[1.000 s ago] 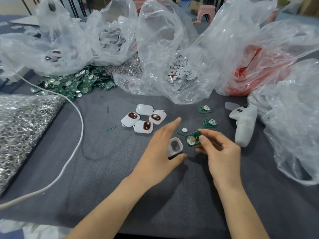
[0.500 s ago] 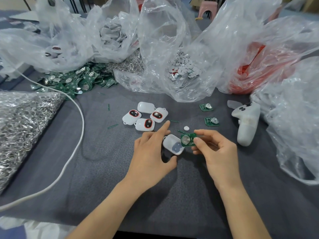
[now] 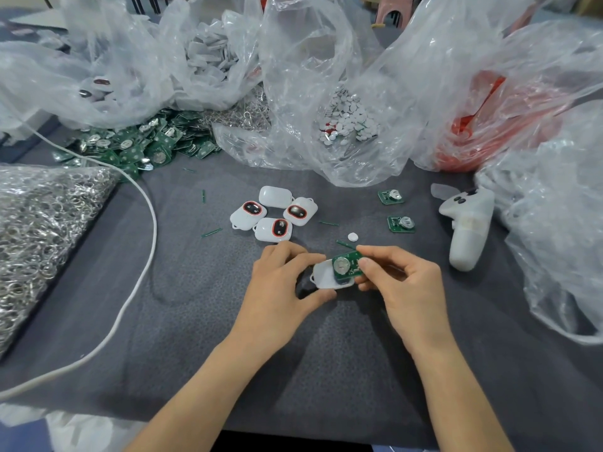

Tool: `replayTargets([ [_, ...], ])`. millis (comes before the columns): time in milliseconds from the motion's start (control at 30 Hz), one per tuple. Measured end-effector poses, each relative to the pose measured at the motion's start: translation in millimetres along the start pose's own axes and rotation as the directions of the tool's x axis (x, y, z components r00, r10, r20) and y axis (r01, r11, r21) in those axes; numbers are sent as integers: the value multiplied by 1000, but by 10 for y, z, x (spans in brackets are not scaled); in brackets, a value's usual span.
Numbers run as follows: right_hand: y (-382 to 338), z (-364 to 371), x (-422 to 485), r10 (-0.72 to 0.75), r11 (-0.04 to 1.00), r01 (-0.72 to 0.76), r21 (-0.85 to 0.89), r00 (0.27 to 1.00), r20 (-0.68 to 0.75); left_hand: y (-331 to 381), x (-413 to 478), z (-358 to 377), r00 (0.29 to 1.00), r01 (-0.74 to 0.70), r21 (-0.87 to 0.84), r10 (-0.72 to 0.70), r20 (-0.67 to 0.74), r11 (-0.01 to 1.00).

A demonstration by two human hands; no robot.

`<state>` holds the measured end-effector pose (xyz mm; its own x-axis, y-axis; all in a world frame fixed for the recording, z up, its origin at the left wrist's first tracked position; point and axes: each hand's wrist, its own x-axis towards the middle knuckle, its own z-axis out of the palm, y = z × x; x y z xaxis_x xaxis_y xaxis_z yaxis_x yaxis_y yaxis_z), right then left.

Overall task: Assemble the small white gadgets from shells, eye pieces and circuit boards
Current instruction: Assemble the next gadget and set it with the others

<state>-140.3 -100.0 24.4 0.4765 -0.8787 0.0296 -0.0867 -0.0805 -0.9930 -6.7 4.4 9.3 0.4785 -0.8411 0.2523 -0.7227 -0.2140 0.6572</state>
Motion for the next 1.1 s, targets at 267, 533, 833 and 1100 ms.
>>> replayTargets([
  [267,-6,46,0,-47,991,44,-126,999,-22,33,-14,-5,1000,5,3,-5,1,1000],
  [533,-20,70,-7,-56,988,57,-144,998,14,62,-17,-26,1000,-9,18,9,18,1000],
  [833,-27,76,-30,-82,964,87,-253,996,32,72,-15,-24,1000,-22,14,22,5,1000],
  [1100,2,70,-29,-106,957,117,-264,993,57,74,-19,-21,1000,-28,21,28,5,999],
])
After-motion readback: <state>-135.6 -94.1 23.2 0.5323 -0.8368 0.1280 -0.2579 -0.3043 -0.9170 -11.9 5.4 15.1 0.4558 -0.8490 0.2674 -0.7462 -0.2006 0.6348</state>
